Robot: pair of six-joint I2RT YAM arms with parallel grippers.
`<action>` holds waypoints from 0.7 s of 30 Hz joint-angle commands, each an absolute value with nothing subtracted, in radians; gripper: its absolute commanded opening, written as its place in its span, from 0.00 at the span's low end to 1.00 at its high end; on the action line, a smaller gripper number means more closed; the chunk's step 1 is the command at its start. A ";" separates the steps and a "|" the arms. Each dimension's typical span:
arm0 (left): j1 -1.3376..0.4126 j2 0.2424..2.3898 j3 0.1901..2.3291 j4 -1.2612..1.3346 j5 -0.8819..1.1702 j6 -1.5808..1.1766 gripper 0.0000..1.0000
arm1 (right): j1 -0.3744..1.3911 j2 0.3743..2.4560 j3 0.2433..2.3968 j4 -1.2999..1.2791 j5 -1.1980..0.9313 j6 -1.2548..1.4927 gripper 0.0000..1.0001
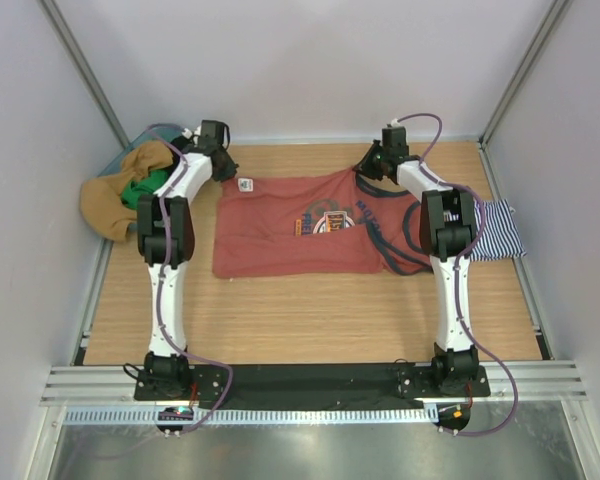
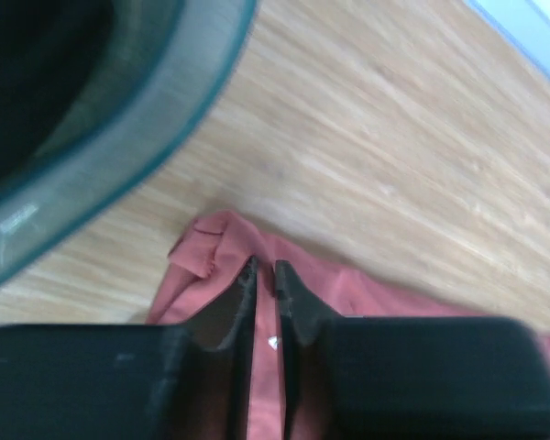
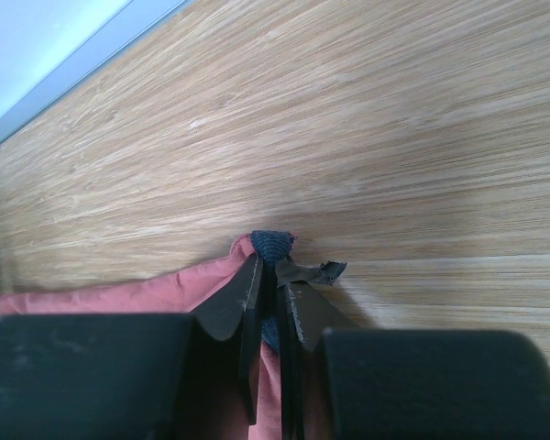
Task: Fold and stack the tank tops
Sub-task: Fold the tank top
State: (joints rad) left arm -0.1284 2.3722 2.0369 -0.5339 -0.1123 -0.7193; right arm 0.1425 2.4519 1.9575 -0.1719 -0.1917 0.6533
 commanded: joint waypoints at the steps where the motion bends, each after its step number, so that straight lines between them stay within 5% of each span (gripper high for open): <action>1: -0.118 2.422 2.134 -0.595 -0.189 -0.678 0.08 | 0.140 2.388 1.965 -0.117 -0.204 0.658 0.15; 3: -0.114 2.424 2.163 -0.597 -0.193 -0.678 0.00 | 0.138 2.393 1.968 -0.112 -0.206 0.657 0.15; 21: -0.106 2.270 2.091 -0.575 -0.130 -0.663 0.00 | 0.132 2.238 1.823 -0.006 -0.253 0.626 0.09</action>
State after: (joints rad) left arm -0.1089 2.3669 2.1109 -0.5991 -0.1383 -0.6842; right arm 0.1371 2.3672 1.8530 -0.0864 -0.2401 0.6491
